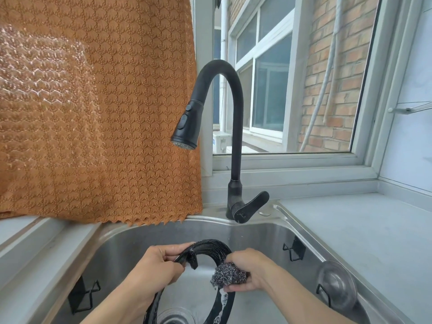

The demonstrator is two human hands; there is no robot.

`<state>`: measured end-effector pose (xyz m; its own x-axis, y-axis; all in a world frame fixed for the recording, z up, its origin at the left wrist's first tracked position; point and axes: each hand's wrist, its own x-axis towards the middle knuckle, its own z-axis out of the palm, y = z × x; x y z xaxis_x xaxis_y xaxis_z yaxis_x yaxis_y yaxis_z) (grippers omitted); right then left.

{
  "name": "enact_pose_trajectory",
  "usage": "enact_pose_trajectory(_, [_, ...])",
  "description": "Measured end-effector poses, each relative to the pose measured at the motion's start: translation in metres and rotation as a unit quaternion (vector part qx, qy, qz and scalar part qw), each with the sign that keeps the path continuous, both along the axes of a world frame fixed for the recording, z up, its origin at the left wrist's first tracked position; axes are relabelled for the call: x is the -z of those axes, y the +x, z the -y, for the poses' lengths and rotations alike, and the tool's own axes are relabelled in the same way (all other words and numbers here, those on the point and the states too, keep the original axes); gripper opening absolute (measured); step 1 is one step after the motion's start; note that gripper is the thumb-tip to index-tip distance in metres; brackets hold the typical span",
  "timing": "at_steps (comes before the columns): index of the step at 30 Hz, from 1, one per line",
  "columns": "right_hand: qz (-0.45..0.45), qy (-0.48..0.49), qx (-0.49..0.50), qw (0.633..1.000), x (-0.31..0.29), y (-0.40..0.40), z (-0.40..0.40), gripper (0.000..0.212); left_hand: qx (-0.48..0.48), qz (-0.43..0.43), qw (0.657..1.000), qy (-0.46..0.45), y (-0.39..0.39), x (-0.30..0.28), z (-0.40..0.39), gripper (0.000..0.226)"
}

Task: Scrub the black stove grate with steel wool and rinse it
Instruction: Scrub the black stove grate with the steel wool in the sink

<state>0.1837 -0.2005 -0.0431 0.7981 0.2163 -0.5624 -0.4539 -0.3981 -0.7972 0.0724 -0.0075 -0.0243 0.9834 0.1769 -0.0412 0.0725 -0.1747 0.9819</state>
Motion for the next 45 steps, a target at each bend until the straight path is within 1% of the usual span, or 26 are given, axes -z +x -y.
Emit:
enact_pose_trajectory(4, [0.03, 0.009, 0.019, 0.999, -0.001, 0.002, 0.0, 0.017, 0.008, -0.023, 1.0, -0.005, -0.003, -0.004, -0.008, 0.072])
enact_pose_trajectory(6, [0.06, 0.03, 0.042, 0.997, -0.005, 0.002, -0.001, 0.017, 0.001, -0.062, 0.998, -0.019, -0.004, -0.005, -0.014, 0.062])
enact_pose_trajectory(8, [0.093, 0.045, 0.049, 0.993, -0.006, 0.0, -0.004, 0.021, 0.0, -0.105, 0.994, -0.008, -0.006, -0.004, -0.019, 0.051])
enact_pose_trajectory(11, [0.155, 0.041, 0.029, 0.987, -0.005, -0.002, -0.011, 0.031, 0.03, -0.152, 0.987, 0.048, -0.01, -0.004, -0.024, 0.057])
enact_pose_trajectory(12, [0.178, 0.033, 0.019, 0.983, -0.005, -0.003, -0.013, 0.031, 0.029, -0.16, 0.985, 0.062, -0.01, -0.004, -0.025, 0.058])
enact_pose_trajectory(16, [0.29, -0.021, -0.007, 0.957, -0.01, -0.019, -0.021, 0.018, 0.015, -0.181, 0.981, 0.069, -0.008, -0.001, -0.026, 0.062])
enact_pose_trajectory(18, [0.344, -0.068, -0.022, 0.936, -0.014, -0.026, -0.023, 0.022, 0.017, -0.184, 0.98, 0.072, -0.008, 0.0, -0.027, 0.052])
enact_pose_trajectory(20, [0.382, -0.098, -0.039, 0.918, -0.016, -0.031, -0.025, 0.026, 0.008, -0.177, 0.981, 0.085, -0.009, -0.001, -0.025, 0.038])
enact_pose_trajectory(22, [0.409, -0.109, -0.054, 0.905, -0.018, -0.037, -0.028, 0.027, -0.007, -0.155, 0.98, 0.126, -0.007, -0.002, -0.022, 0.027])
enact_pose_trajectory(26, [0.459, -0.128, -0.089, 0.875, -0.018, -0.051, -0.038, 0.025, 0.007, -0.086, 0.98, 0.18, 0.0, 0.002, -0.01, 0.018])
enact_pose_trajectory(28, [0.481, -0.132, -0.098, 0.861, -0.016, -0.053, -0.041, 0.024, 0.0, -0.068, 0.979, 0.194, 0.004, 0.008, -0.005, 0.017])
enact_pose_trajectory(30, [0.493, -0.123, -0.112, 0.854, -0.019, -0.054, -0.038, 0.027, -0.036, -0.04, 0.971, 0.231, 0.008, 0.011, -0.004, 0.014])
enact_pose_trajectory(32, [0.496, -0.104, -0.146, 0.85, -0.023, -0.053, -0.033, 0.029, -0.068, -0.007, 0.956, 0.285, 0.008, 0.01, -0.004, 0.006])
enact_pose_trajectory(35, [0.487, -0.092, -0.182, 0.849, -0.031, -0.054, -0.026, 0.031, -0.082, 0.011, 0.946, 0.315, 0.007, 0.007, -0.005, 0.007])
enact_pose_trajectory(37, [0.473, -0.095, -0.186, 0.856, -0.037, -0.052, -0.022, 0.031, -0.087, 0.013, 0.941, 0.325, 0.006, 0.007, -0.007, 0.009])
enact_pose_trajectory(41, [0.43, -0.08, -0.172, 0.883, -0.048, -0.041, -0.007, 0.025, -0.092, 0.03, 0.928, 0.361, 0.006, 0.01, -0.01, 0.026])
enact_pose_trajectory(43, [0.412, -0.112, -0.157, 0.89, -0.045, -0.03, 0.001, 0.025, -0.072, 0.029, 0.93, 0.36, 0.004, 0.01, -0.011, 0.034])
enact_pose_trajectory(45, [0.375, -0.159, -0.154, 0.9, -0.038, -0.023, 0.006, 0.029, -0.054, 0.02, 0.933, 0.354, 0.004, 0.009, -0.01, 0.026])
